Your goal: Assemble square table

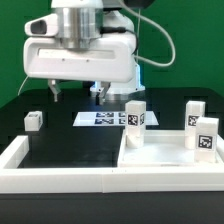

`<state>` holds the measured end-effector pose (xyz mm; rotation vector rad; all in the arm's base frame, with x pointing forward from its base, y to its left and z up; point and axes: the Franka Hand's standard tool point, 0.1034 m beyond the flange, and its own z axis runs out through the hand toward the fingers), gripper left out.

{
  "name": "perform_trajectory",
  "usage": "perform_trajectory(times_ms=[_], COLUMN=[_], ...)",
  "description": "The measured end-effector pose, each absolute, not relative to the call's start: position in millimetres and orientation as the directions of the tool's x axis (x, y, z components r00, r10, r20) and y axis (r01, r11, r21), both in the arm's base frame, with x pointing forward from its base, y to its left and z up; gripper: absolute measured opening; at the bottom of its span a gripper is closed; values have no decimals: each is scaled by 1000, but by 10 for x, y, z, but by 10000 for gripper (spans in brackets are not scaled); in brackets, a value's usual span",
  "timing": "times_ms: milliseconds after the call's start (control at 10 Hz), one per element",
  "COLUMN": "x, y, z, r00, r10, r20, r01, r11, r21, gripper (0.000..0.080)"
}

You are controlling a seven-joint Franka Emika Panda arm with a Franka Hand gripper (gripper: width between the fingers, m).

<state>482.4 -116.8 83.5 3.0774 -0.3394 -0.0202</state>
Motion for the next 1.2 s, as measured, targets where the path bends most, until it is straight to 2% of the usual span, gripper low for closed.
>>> perform_trajectory(times_ms=[200, 500, 800, 900, 1200], x=[4728, 4508, 4480, 4478, 4196], y=[-1593, -2122, -2266, -2194, -2122], z=[833, 776, 768, 740, 576], r00=[981, 994, 993, 998, 998], r10=[-195, -103, -110, -62, 9], r20=[-10, -30, -32, -32, -59], r01=[-193, -100, -106, -59, 14], r11=[-979, -992, -990, -994, -996], r21=[69, 79, 88, 89, 87], gripper=[649, 649, 649, 649, 649])
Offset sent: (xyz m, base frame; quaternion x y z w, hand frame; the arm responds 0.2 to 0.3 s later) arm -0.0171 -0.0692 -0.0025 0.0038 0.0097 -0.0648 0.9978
